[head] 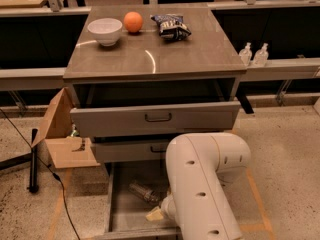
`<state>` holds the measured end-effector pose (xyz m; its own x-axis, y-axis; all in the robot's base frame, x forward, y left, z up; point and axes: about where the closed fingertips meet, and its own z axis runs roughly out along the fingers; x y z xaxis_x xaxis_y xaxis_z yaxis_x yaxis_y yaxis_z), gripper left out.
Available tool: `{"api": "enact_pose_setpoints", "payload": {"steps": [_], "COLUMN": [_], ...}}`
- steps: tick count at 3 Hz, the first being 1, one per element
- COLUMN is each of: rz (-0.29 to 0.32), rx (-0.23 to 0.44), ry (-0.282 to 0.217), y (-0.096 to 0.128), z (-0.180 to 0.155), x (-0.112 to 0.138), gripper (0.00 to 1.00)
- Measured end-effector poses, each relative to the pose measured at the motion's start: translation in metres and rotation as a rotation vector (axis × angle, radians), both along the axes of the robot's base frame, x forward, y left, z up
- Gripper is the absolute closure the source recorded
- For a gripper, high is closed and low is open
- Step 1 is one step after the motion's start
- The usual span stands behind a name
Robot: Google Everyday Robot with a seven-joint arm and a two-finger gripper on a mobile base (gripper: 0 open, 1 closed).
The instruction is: Pick water bottle from bottom drawer and place on counter
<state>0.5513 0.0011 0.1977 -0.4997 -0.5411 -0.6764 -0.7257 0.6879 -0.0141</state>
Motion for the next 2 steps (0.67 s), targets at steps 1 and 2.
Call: {"api": "enact_pose_setpoints", "payload": {"steps": [1,2], "rz": [0.036,0.071], "rx": [0.029,0.051], "ry": [-0.02,-0.028], "y": [0.012,0.024], "z": [-0.013,-0.027], "x": [0.015,0.027], "gripper": [0.0,0.0]}}
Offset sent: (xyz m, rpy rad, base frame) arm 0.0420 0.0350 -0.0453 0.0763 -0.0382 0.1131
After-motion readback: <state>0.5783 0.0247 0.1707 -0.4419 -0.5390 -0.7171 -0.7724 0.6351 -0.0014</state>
